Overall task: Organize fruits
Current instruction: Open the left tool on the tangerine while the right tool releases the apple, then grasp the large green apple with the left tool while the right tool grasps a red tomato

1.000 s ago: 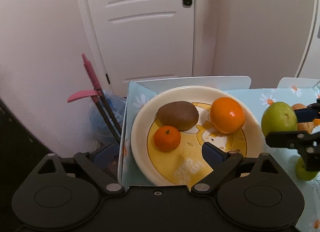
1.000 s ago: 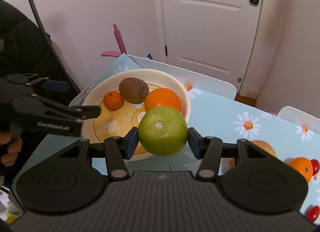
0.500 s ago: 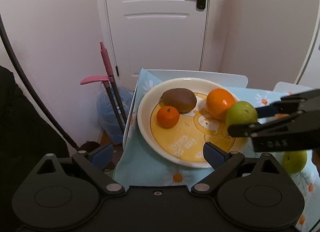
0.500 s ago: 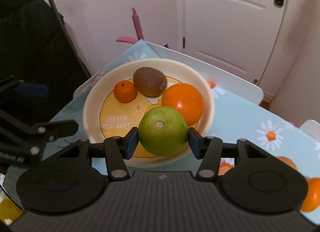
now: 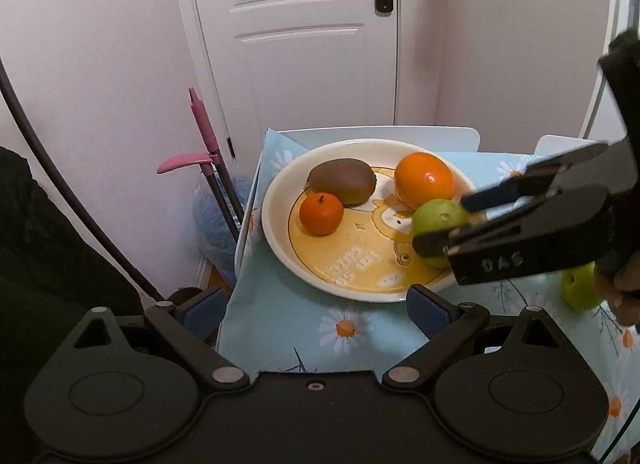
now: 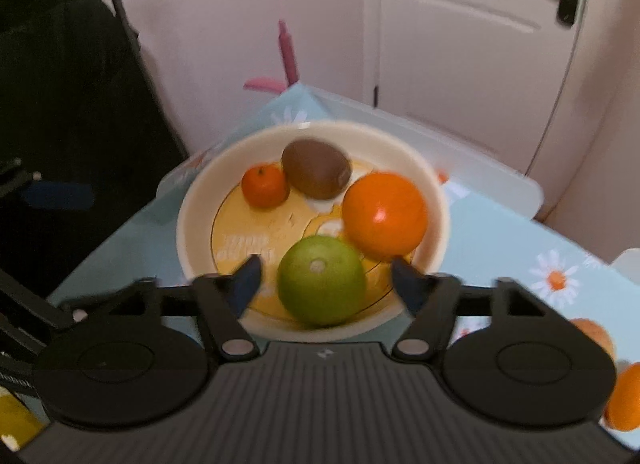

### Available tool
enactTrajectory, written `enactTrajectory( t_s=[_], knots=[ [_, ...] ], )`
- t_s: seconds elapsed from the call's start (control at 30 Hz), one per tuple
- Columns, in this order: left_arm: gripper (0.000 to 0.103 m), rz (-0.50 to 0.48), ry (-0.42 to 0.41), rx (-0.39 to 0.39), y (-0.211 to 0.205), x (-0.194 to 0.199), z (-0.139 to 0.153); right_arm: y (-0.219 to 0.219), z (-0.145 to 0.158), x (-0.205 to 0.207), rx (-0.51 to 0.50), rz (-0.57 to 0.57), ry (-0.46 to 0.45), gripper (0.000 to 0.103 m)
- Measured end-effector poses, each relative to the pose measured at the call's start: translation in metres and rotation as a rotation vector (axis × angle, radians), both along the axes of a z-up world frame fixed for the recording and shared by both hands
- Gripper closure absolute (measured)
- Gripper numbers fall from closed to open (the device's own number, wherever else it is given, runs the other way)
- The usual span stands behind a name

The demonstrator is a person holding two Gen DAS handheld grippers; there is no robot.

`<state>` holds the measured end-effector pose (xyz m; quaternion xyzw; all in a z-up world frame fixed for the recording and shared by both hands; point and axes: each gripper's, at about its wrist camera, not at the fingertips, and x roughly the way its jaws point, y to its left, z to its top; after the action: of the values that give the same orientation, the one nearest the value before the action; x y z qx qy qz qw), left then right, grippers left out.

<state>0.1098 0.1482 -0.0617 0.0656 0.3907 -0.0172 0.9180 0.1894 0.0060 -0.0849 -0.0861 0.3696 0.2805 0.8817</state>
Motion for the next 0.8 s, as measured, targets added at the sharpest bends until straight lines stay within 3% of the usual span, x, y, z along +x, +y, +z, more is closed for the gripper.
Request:
enactTrajectory(
  t_s=[0.03, 0.3, 0.8],
  knots=[
    [0.004, -0.003, -0.001, 0.000, 0.000, -0.001, 0.001, -0.002, 0.004, -0.002, 0.004, -0.017, -0.015, 0.000],
    [0.004, -0.019, -0.002, -0.017, -0.008, -0.010, 0.014, -0.027, 0.033, -0.023, 0.051, -0.146, -0.018, 0.000],
    [0.004, -0.150, -0.069, -0.001, -0.033, -0.018, 0.045, -0.085, 0.075, -0.071, 0.086, -0.382, -0.066, 0.000]
  ],
)
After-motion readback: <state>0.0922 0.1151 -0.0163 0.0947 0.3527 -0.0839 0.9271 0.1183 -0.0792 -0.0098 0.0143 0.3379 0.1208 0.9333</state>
